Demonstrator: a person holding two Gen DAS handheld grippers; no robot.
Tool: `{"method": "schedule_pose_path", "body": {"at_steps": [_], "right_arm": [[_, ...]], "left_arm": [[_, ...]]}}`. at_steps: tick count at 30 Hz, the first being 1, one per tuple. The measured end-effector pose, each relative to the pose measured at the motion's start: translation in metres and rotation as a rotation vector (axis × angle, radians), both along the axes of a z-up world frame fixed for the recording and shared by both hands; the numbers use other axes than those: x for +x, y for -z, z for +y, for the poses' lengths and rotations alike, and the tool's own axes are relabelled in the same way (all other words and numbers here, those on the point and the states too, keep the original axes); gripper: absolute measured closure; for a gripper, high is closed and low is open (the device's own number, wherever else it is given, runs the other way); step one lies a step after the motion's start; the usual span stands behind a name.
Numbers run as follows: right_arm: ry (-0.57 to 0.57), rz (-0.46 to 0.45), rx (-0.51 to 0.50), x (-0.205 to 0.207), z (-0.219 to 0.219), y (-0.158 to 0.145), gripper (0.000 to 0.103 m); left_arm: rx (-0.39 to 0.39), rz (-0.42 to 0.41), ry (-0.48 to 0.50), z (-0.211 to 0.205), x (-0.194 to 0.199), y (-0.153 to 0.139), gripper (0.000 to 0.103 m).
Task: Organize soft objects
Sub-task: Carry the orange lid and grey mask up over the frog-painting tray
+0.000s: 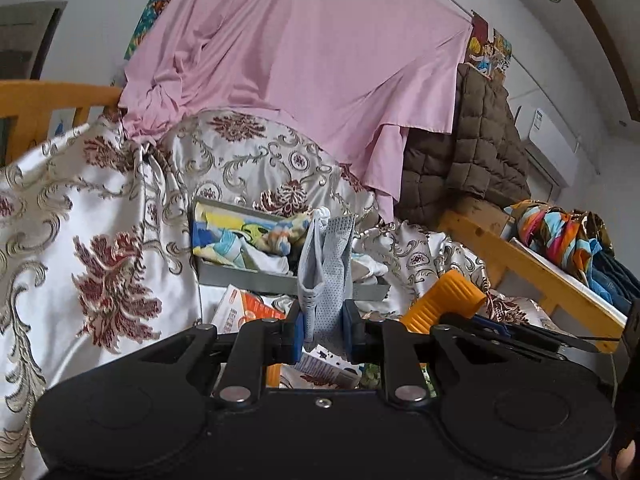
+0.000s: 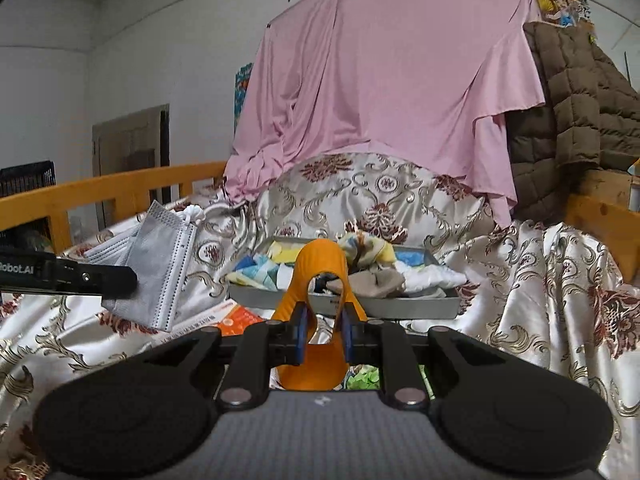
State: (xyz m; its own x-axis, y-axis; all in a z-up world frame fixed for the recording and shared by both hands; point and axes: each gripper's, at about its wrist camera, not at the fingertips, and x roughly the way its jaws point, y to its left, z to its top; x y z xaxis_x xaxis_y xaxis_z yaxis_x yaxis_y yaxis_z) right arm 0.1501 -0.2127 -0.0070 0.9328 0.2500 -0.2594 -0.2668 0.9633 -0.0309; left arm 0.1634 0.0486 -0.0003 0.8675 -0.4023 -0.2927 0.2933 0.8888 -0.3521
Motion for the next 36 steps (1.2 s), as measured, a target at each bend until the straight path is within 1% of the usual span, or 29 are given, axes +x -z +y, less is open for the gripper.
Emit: {"method": "schedule_pose_path", "body": {"at_steps": [3, 5, 9, 12, 17, 22, 27, 30, 33, 36], "right_arm": [[-0.004, -0.013, 0.01, -0.003, -0.003, -0.007, 0.084], [-0.014, -0.018, 0.008, -0.001, -0.002, -0.013, 0.084], [-0.043, -0.03, -0.006, 0.013, 0.002, -0.027, 0.084], [-0.068, -0.057, -0.057, 0.033, 0.01, -0.041, 0.084], [-0.088, -0.061, -0.064, 0.086, 0.021, -0.067, 0.084], [-0.092, -0.044, -0.09, 0.152, 0.037, -0.075, 0.084], [-0.081, 0.021, -0.094, 0.216, 0.053, -0.065, 0.084], [-0.073, 0.067, -0.085, 0.246, 0.058, -0.053, 0.084], [-0.062, 0.117, -0.076, 0.27, 0.06, -0.04, 0.084], [-0.056, 0.164, -0.06, 0.287, 0.063, -0.028, 0.084]], "left_arm": [[-0.006, -0.01, -0.001, -0.003, 0.002, -0.012, 0.082], [0.01, -0.021, -0.001, -0.007, 0.006, -0.022, 0.082], [0.026, -0.034, 0.0, -0.014, 0.03, -0.04, 0.082], [0.048, -0.047, 0.011, -0.019, 0.062, -0.054, 0.082], [0.068, -0.061, -0.004, -0.021, 0.129, -0.067, 0.082], [0.077, -0.03, -0.037, -0.017, 0.198, -0.061, 0.082], [0.077, 0.031, -0.069, -0.013, 0.26, -0.046, 0.082], [0.078, 0.067, -0.083, -0.012, 0.286, -0.035, 0.082], [0.069, 0.125, -0.1, -0.013, 0.309, -0.02, 0.082], [0.07, 0.173, -0.114, -0.014, 0.322, -0.004, 0.082]]}}
